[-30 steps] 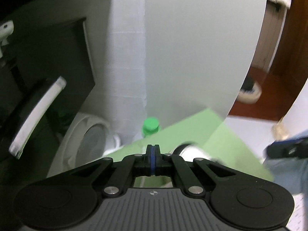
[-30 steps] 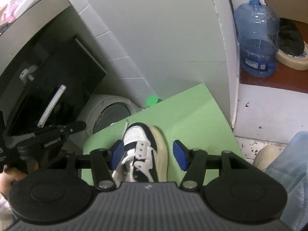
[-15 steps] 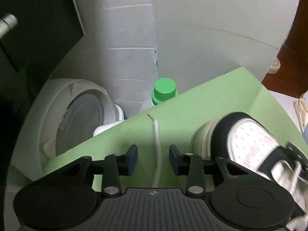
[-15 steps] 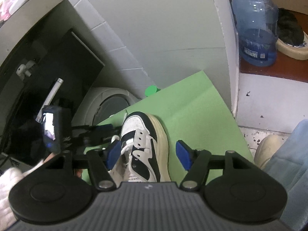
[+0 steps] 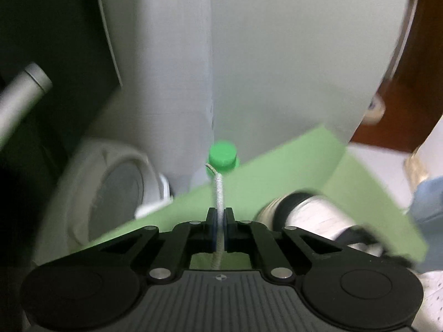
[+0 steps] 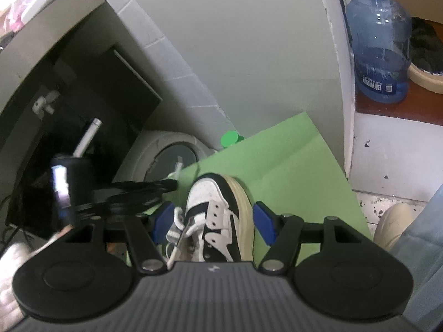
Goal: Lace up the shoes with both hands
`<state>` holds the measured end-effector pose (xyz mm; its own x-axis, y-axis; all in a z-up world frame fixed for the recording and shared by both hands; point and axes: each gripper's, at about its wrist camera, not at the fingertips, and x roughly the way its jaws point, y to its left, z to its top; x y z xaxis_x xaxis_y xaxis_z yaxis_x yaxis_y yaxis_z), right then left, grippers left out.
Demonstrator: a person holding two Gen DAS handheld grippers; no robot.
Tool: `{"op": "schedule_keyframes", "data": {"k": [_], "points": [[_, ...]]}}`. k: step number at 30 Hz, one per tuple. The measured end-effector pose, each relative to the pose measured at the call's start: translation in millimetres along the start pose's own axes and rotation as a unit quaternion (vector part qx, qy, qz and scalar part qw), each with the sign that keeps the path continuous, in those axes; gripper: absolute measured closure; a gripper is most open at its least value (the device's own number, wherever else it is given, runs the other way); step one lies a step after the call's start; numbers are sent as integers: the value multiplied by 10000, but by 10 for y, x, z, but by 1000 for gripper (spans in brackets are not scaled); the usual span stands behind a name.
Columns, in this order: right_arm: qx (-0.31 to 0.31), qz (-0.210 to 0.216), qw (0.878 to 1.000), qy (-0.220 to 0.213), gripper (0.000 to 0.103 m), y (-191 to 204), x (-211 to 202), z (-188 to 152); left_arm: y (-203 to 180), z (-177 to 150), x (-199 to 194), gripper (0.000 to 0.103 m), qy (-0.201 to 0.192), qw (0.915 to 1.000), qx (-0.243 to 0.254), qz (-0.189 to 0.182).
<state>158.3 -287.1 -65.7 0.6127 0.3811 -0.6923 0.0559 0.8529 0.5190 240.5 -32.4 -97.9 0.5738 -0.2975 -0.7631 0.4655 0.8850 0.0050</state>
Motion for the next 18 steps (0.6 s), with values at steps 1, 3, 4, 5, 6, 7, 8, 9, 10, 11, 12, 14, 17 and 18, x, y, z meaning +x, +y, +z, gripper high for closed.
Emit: {"op": "schedule_keyframes", "data": {"k": [1, 3, 4, 5, 6, 7, 8, 9, 10, 11, 12, 14, 17, 18], "points": [[47, 65, 10000, -15, 35, -10, -14, 18, -35, 19, -185, 99, -146, 9999, 20, -28], [151, 270, 9995, -19, 35, -26, -45, 66, -116, 18, -539, 99, -391, 9990, 90, -193], [136, 371, 9992, -6, 35, -11, -76, 95, -181, -11, -718, 99, -496, 9983, 146, -280], [97, 452, 9989, 6, 35, 14, -115, 124, -254, -47, -899, 99, -596, 9973, 208, -367], [58, 532, 9986, 18, 35, 38, -153, 152, -313, -98, -1036, 99, -669, 9964, 267, -452], [13, 661, 9978, 25, 36, 71, -211, 182, -397, -164, -1182, 98, -747, 9952, 367, -523], [-11, 818, 9966, 38, 36, 103, -278, 207, -483, -230, -1303, 99, -802, 9941, 483, -549], [-15, 970, 9953, 57, 36, 131, -340, 227, -570, -297, -1401, 99, -843, 9929, 618, -566], [-12, 1118, 9937, 98, 39, 159, -399, 242, -672, -375, -1483, 99, -894, 9913, 777, -569], [-3, 1263, 9919, 153, 43, 186, -456, 254, -754, -449, -1545, 99, -932, 9902, 877, -567], [-13, 1372, 9903, 222, 46, 218, -512, 260, -830, -522, -1603, 99, -966, 9891, 958, -565], [-59, 1485, 9882, 370, 47, 282, -609, 254, -949, -645, -1668, 99, -963, 9885, 992, -616], [-86, 1422, 9879, 614, 57, 338, -642, 202, -1082, -751, -1735, 99, -986, 9863, 1190, -576], [-56, 1418, 9872, 729, 63, 342, -633, 183, -1112, -760, -1764, 99, -1019, 9851, 1273, -550]]}}
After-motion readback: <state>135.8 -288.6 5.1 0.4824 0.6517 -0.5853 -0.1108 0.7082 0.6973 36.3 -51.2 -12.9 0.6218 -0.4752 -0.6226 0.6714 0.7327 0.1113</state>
